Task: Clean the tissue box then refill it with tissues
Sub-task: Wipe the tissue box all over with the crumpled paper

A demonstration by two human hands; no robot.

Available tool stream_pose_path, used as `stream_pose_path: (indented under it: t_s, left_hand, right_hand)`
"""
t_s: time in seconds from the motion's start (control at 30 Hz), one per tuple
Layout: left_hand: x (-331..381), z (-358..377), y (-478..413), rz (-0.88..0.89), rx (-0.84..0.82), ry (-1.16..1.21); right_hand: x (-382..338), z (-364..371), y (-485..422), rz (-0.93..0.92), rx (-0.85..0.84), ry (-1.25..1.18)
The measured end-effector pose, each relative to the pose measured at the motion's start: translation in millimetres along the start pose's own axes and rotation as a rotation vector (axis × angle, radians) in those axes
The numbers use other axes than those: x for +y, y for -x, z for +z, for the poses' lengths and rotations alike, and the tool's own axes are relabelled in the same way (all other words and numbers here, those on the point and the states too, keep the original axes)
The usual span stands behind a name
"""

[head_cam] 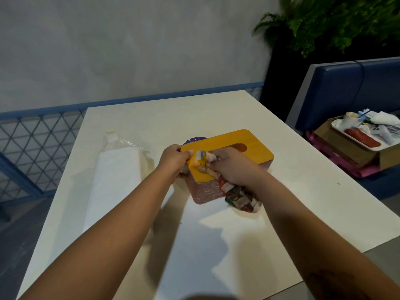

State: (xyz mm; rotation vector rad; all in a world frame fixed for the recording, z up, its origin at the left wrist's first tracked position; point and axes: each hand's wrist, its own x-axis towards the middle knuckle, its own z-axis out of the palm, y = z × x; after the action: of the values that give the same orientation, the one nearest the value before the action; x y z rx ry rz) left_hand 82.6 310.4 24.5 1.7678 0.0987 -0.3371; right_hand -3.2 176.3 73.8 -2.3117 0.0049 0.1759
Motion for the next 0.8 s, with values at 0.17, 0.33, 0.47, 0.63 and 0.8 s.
stream_pose_path:
  t_s: [0.17, 0.33, 0.47, 0.63, 0.8]
  left_hand:
    - [-0.3, -1.0, 0.8, 0.013, 0.007, -0.010]
    - [-0.3, -0.7, 1.6, -0.017, -0.003, 0.013]
    - [-0.2, -0.6, 4.0, -0.016, -0.009, 0.031]
    - [0.8, 1.5, 6.7, -0.021, 0.021, 0.033]
    - [3.6, 6.2, 11.2, -0.019, 0.056, -0.017]
  right_hand:
    - [-0.2, 14.7, 23.4, -0.010, -0.081, -0.127]
    - [17.5, -18.9, 30.5, 0.189, 0.185, -0.517]
    - [52.4, -44.7, 11.2, 0.185, 0.538, -0.092]
    - [56.7, -31.7, -2.1, 0.173, 0.472, 0.280]
    - [29.7, 0.0, 5.3, -0.080, 0.354, 0.436]
